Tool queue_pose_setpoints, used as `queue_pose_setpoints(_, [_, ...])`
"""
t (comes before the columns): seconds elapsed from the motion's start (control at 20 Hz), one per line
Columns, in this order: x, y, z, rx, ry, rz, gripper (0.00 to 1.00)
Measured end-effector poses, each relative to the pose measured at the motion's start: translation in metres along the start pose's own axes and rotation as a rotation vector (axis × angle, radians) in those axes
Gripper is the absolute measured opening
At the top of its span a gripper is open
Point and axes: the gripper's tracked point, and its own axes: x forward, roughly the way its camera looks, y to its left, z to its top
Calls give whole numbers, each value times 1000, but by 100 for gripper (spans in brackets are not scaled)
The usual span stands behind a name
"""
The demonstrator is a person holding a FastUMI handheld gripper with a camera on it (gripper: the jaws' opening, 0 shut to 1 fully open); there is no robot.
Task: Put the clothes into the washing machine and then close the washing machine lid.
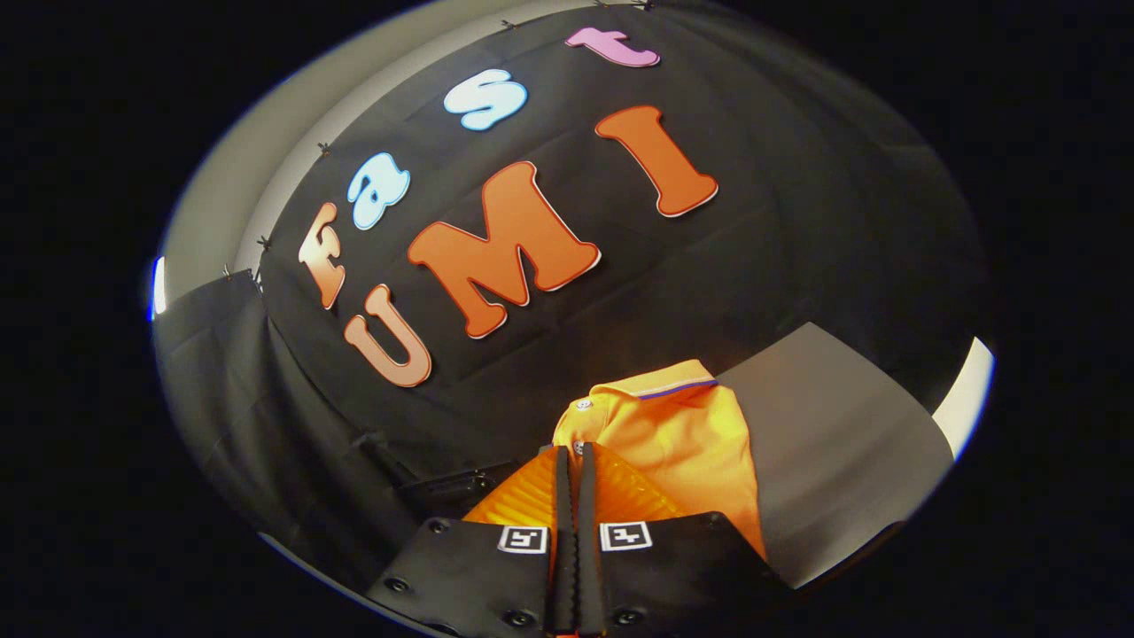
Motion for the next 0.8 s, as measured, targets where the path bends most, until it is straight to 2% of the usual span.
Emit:
queue_pose_setpoints(0.05, [-1,12,2,-3,-14,5,8])
queue_pose_setpoints(0.15, [-7,54,15,31,-67,73,8])
queue_pose_setpoints(0.2, [-4,67,20,-2,-88,55,8])
queue_pose_setpoints(0.3, [4,59,16,-127,-79,-46,8])
queue_pose_setpoints(0.45, [10,52,6,-115,-59,-140,8])
queue_pose_setpoints(0.6, [7,32,-22,-153,12,-245,8])
queue_pose_setpoints(0.65, [4,31,-28,-179,28,-264,11])
queue_pose_setpoints(0.8, [9,32,-43,-228,97,-278,76])
